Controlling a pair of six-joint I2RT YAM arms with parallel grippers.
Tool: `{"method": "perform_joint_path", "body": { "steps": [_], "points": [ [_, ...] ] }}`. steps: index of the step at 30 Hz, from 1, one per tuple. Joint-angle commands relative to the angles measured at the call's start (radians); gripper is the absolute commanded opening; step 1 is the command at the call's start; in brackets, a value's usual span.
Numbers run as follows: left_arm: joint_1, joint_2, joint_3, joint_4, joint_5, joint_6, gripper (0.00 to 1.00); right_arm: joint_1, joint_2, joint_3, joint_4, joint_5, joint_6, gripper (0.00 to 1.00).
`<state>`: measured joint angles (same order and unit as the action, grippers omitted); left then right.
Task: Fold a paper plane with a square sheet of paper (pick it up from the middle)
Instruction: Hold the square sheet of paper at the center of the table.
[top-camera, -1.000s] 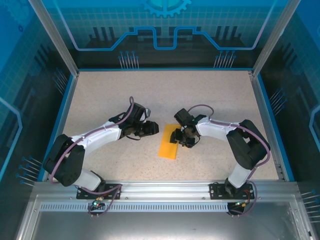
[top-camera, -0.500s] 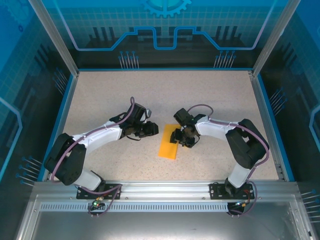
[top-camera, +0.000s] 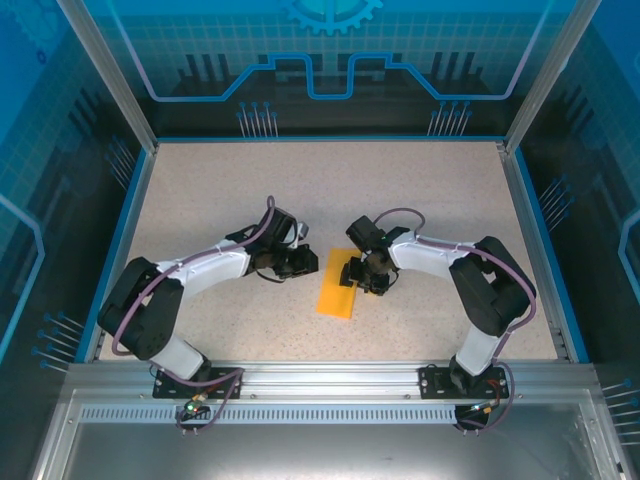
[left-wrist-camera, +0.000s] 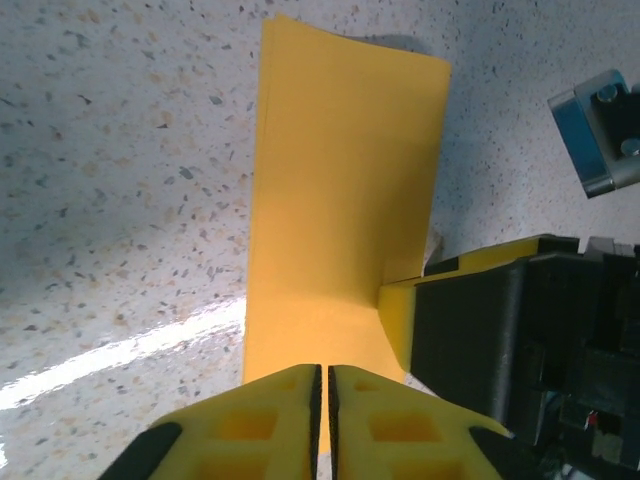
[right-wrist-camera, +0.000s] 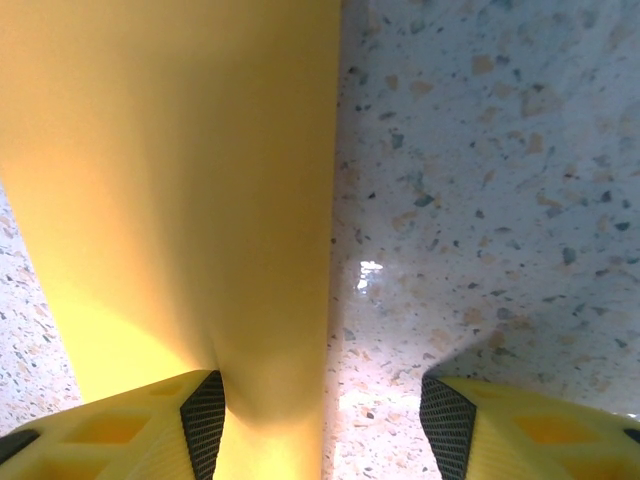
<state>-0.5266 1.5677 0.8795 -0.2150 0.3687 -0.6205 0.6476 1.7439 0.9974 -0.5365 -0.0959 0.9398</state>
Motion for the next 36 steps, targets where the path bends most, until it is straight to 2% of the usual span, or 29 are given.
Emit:
{"method": "perform_joint_path", "body": {
  "steps": [1, 13, 15, 20, 36],
  "points": [
    [0.001, 0.045, 0.044, 0.012, 0.066, 0.0, 0.05, 0.018, 0.076, -0.025, 0.03, 0.014, 0.005, 0.6],
    [0.002, 0.064, 0.056, -0.009, 0.058, 0.001, 0.03, 0.016, 0.054, -0.039, 0.074, -0.016, 0.011, 0.59],
    [0.001, 0.061, 0.055, -0.01, 0.059, 0.001, 0.03, 0.011, 0.047, -0.049, 0.102, -0.036, 0.009, 0.55],
    [0.001, 0.055, 0.055, -0.026, 0.056, 0.013, 0.04, 0.014, 0.047, -0.014, 0.023, 0.005, -0.05, 0.58],
    [0.001, 0.082, 0.074, -0.023, 0.081, 0.01, 0.04, 0.017, 0.071, -0.018, 0.018, 0.018, -0.028, 0.57]
  ]
}}
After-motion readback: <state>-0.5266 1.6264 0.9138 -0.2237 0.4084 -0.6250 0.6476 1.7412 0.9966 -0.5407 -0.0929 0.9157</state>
